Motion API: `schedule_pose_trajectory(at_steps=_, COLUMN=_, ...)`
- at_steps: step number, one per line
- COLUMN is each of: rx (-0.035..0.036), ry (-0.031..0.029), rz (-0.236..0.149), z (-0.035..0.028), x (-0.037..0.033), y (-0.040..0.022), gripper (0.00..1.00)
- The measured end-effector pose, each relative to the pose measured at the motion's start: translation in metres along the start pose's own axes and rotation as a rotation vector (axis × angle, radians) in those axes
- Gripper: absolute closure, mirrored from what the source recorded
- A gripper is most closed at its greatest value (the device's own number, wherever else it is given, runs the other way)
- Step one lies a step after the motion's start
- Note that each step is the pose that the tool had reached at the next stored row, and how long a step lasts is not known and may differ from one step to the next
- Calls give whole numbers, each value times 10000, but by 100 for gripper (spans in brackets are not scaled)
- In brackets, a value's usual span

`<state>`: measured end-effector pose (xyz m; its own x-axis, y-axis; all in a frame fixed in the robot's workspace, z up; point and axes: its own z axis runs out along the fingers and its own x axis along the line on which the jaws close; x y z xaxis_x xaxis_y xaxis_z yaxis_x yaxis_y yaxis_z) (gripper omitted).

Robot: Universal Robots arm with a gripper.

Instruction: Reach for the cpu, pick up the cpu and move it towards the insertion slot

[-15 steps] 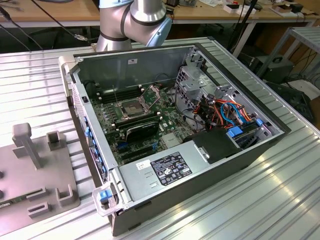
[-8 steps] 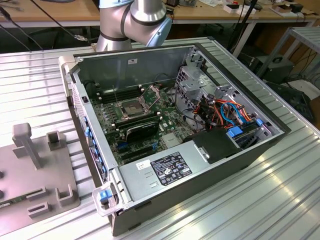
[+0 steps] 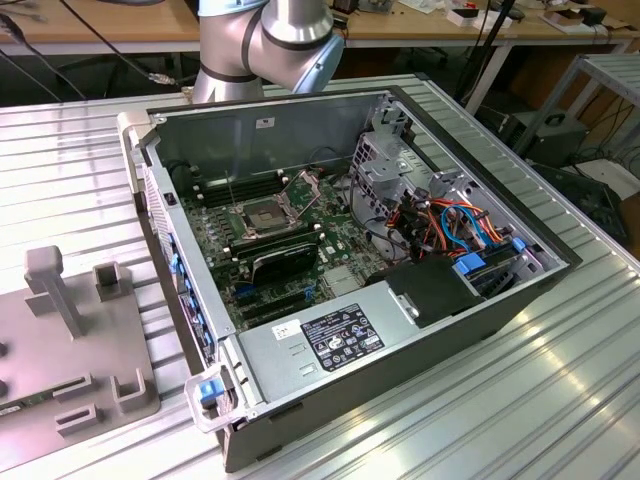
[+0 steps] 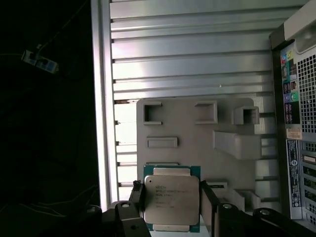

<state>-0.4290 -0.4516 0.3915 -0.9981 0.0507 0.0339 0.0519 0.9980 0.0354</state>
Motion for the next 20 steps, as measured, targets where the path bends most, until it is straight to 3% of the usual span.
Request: schedule_pose_trajectory(at_steps=20, rx=0, ry=-1, rz=0, z=-7, x=-240, y=13, gripper=45)
